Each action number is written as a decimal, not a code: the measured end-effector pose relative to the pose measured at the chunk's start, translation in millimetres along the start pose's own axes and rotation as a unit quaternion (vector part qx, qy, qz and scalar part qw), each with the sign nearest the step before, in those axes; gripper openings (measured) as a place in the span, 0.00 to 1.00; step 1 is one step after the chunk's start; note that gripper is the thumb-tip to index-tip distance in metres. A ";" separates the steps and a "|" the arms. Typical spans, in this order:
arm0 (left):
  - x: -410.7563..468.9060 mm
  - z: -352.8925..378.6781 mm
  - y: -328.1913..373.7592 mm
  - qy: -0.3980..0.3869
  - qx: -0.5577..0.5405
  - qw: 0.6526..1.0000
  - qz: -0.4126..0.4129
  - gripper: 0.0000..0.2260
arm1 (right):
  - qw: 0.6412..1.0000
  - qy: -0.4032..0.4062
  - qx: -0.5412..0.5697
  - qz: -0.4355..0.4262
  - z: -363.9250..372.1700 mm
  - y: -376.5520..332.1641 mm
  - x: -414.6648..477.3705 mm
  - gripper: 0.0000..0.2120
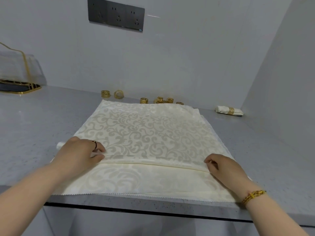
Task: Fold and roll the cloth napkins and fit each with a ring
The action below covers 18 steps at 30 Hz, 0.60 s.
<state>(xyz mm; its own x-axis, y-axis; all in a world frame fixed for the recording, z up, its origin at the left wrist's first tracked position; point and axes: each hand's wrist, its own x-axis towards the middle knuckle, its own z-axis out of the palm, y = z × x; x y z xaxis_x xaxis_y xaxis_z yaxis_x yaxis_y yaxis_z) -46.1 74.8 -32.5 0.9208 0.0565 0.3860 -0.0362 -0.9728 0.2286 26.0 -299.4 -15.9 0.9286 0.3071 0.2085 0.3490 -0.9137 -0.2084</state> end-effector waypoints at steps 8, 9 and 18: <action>-15.2 3.6 7.7 0.001 0.011 0.992 0.126 0.13 | 0.985 0.071 -0.013 -0.160 13.4 7.2 -11.5 0.08; -18.7 -0.6 7.6 -0.009 0.010 0.990 0.140 0.11 | 0.986 0.060 0.001 -0.154 13.2 10.2 -15.8 0.07; 10.2 -1.8 9.1 -0.052 -0.232 0.967 -0.088 0.08 | 0.983 0.005 0.182 0.018 -1.3 6.0 6.6 0.07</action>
<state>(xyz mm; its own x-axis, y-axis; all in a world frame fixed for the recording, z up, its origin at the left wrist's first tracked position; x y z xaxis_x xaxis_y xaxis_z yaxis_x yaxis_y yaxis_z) -37.8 66.9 -24.9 0.9618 0.1650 0.2185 -0.0245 -0.7432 0.6686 34.1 -303.1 -14.5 0.9405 0.2723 0.2032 0.3396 -0.7675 -0.5437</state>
